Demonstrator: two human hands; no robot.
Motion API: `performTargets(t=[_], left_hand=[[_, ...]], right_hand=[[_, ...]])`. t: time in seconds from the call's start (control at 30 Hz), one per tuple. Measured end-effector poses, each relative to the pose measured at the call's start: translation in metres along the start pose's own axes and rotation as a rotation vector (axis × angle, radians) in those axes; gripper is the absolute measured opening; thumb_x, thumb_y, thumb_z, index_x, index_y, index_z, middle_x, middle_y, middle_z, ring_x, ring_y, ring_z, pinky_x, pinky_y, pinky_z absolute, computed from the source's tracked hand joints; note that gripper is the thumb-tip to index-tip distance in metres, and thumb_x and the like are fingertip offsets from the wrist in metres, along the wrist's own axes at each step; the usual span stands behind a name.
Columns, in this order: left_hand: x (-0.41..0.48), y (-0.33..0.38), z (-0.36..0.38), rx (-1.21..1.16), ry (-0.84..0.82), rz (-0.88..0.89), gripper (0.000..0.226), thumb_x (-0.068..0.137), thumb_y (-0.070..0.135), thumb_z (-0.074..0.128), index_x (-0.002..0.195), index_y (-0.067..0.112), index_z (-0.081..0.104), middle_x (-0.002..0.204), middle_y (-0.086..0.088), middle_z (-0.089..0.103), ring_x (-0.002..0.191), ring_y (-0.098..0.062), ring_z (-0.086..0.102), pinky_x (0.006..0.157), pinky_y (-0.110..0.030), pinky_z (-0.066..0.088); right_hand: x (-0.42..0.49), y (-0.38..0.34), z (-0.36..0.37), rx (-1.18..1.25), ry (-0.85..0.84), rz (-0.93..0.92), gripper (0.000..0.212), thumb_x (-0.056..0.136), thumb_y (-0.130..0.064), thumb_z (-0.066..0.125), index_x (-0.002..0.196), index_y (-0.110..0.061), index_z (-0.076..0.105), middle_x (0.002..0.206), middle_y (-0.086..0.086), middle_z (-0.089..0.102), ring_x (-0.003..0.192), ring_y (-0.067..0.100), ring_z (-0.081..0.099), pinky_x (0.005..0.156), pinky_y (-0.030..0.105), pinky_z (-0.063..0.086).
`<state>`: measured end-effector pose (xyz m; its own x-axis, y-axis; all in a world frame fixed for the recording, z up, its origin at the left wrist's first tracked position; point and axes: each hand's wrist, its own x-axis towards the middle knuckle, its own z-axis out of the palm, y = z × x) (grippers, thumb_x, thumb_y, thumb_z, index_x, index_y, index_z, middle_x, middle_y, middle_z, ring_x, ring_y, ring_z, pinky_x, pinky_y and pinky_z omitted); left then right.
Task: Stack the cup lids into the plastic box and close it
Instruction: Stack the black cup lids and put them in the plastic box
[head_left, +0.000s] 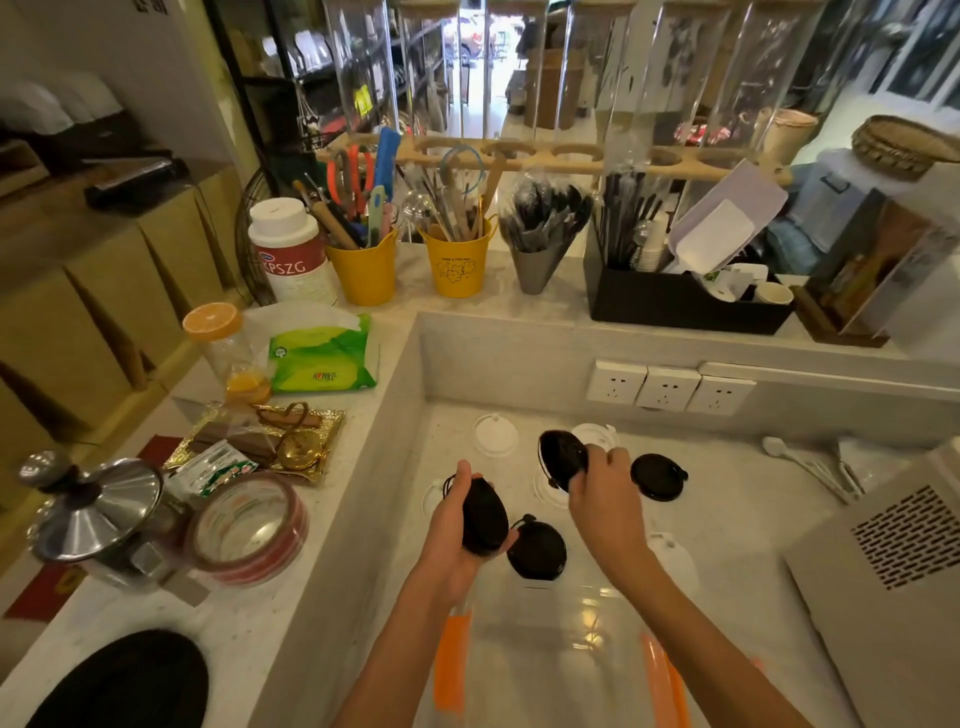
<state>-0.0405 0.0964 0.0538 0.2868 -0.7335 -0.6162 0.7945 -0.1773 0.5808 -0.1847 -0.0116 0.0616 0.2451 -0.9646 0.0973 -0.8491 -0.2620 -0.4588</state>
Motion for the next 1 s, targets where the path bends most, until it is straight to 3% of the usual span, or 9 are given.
performTargets(t=[0.1, 0.2, 0.3, 0.37, 0.43, 0.57, 0.83, 0.9, 1.0], left_hand=[[-0.007, -0.005, 0.009, -0.055, -0.125, -0.009, 0.066, 0.084, 0.064, 0.064, 0.126, 0.013, 0.063, 0.127, -0.018, 0.067, 0.119, -0.035, 0.063, 0.093, -0.055, 0.057], [-0.013, -0.003, 0.011, -0.048, -0.257, 0.039, 0.073, 0.086, 0.072, 0.052, 0.130, 0.015, 0.068, 0.133, -0.019, 0.067, 0.124, -0.033, 0.064, 0.098, -0.047, 0.054], [-0.014, 0.000, 0.006, -0.049, -0.254, 0.073, 0.075, 0.084, 0.074, 0.051, 0.126, 0.015, 0.071, 0.131, -0.018, 0.068, 0.122, -0.030, 0.066, 0.099, -0.044, 0.054], [-0.014, 0.000, 0.003, -0.025, -0.228, 0.114, 0.070, 0.084, 0.071, 0.053, 0.123, 0.016, 0.073, 0.128, -0.016, 0.071, 0.118, -0.028, 0.068, 0.096, -0.043, 0.056], [-0.014, -0.002, 0.003, 0.018, -0.226, 0.164, 0.058, 0.088, 0.062, 0.058, 0.123, 0.018, 0.072, 0.126, -0.014, 0.072, 0.115, -0.026, 0.070, 0.099, -0.044, 0.054], [-0.019, -0.013, 0.011, 0.208, -0.233, 0.296, 0.041, 0.091, 0.041, 0.059, 0.128, 0.027, 0.068, 0.127, -0.008, 0.072, 0.118, -0.024, 0.068, 0.098, -0.043, 0.052], [-0.030, -0.022, 0.024, 0.274, -0.239, 0.323, 0.057, 0.089, 0.064, 0.042, 0.130, 0.032, 0.065, 0.132, 0.003, 0.070, 0.123, -0.016, 0.065, 0.099, -0.036, 0.054], [-0.031, -0.023, 0.025, 0.259, -0.237, 0.311, 0.064, 0.088, 0.066, 0.041, 0.134, 0.028, 0.063, 0.136, 0.001, 0.068, 0.126, -0.019, 0.063, 0.105, -0.041, 0.051], [-0.033, -0.026, 0.028, 0.226, -0.224, 0.276, 0.067, 0.088, 0.066, 0.043, 0.137, 0.024, 0.061, 0.138, -0.004, 0.065, 0.129, -0.023, 0.061, 0.107, -0.045, 0.049]], right_hand=[[-0.033, -0.029, -0.007, 0.101, 0.041, -0.182, 0.042, 0.095, -0.010, 0.056, 0.135, -0.015, 0.048, 0.116, 0.010, 0.049, 0.068, 0.020, 0.058, 0.058, 0.025, 0.052], [-0.063, -0.036, -0.004, 0.152, -0.024, -0.387, 0.048, 0.096, -0.013, 0.055, 0.141, -0.023, 0.045, 0.131, 0.006, 0.043, 0.093, 0.016, 0.061, 0.072, 0.021, 0.058], [-0.075, -0.029, -0.006, 0.262, -0.073, -0.436, 0.049, 0.098, -0.012, 0.053, 0.144, -0.026, 0.044, 0.145, 0.000, 0.034, 0.113, 0.010, 0.056, 0.088, 0.018, 0.055], [-0.078, -0.024, -0.010, 0.368, -0.146, -0.457, 0.048, 0.097, -0.013, 0.053, 0.143, -0.028, 0.045, 0.146, -0.007, 0.033, 0.113, 0.004, 0.056, 0.092, 0.014, 0.052], [-0.079, -0.024, -0.015, 0.545, -0.275, -0.378, 0.038, 0.097, -0.025, 0.055, 0.134, -0.031, 0.047, 0.138, -0.013, 0.041, 0.111, 0.004, 0.059, 0.094, 0.019, 0.053], [-0.069, -0.032, -0.024, 0.873, -0.475, 0.010, 0.031, 0.090, -0.045, 0.065, 0.111, -0.029, 0.049, 0.124, -0.001, 0.061, 0.107, 0.014, 0.067, 0.091, 0.037, 0.058], [-0.069, -0.019, -0.029, 0.927, -0.428, 0.021, 0.065, 0.080, -0.040, 0.078, 0.131, -0.040, 0.037, 0.120, -0.029, 0.048, 0.103, -0.005, 0.057, 0.065, 0.006, 0.052], [-0.071, -0.017, -0.029, 0.915, -0.415, 0.006, 0.072, 0.076, -0.043, 0.080, 0.134, -0.043, 0.037, 0.124, -0.026, 0.048, 0.104, -0.006, 0.055, 0.064, 0.002, 0.050], [-0.074, -0.015, -0.031, 0.880, -0.398, -0.047, 0.062, 0.075, -0.044, 0.079, 0.123, -0.052, 0.042, 0.126, -0.023, 0.047, 0.107, -0.002, 0.055, 0.070, 0.000, 0.048]])
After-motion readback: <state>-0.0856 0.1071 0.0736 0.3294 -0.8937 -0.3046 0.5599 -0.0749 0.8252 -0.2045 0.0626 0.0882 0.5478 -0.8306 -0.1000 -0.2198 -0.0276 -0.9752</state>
